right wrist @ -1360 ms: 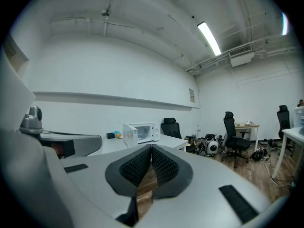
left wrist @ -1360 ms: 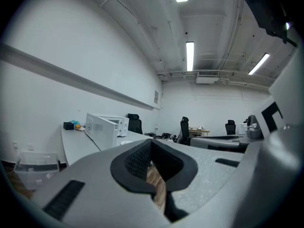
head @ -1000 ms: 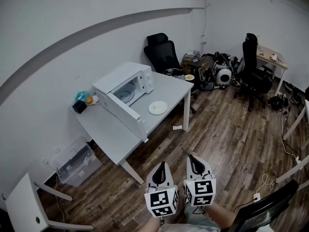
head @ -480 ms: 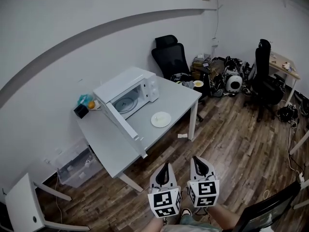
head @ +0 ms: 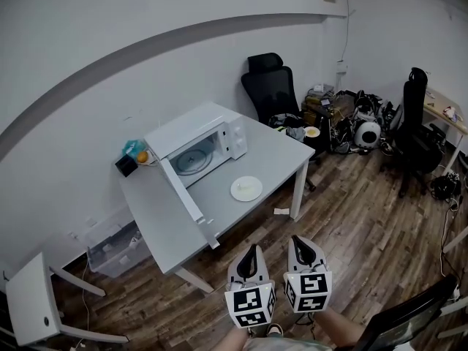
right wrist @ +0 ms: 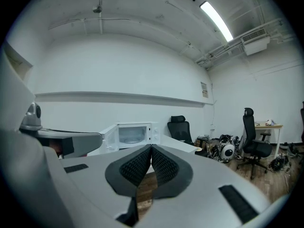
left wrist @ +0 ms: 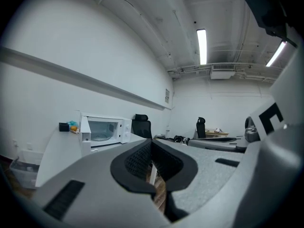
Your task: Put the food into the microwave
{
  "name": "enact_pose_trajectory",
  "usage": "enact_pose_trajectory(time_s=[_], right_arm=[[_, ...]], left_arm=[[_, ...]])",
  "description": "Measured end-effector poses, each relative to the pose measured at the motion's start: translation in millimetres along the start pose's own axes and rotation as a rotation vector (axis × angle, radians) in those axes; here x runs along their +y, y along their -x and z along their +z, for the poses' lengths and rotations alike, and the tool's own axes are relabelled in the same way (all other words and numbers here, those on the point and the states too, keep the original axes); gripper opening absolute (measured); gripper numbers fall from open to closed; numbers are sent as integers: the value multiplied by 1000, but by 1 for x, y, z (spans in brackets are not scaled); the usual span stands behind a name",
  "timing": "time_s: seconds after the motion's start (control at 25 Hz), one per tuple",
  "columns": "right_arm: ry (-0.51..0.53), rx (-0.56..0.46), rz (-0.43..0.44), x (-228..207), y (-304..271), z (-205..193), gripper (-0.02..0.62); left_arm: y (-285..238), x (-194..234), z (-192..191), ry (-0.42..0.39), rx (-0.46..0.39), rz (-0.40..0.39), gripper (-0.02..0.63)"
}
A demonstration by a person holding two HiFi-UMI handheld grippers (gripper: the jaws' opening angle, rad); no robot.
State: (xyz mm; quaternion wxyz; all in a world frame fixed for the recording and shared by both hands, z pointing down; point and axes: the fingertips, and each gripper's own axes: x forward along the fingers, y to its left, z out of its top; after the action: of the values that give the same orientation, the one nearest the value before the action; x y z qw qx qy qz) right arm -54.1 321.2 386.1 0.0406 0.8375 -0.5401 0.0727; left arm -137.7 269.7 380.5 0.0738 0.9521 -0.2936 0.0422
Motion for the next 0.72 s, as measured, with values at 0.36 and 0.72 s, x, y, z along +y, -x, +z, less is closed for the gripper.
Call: enact_pose_trajectory(time_s=[0.36, 0.72], right_arm=[[2, 13, 28, -22, -29, -1, 15], [-28, 31, 55, -30, -55, -6, 17]], left_arm=[[-35, 1, -3, 12, 10, 42, 2], [-47, 14, -5, -2, 27, 94, 2]])
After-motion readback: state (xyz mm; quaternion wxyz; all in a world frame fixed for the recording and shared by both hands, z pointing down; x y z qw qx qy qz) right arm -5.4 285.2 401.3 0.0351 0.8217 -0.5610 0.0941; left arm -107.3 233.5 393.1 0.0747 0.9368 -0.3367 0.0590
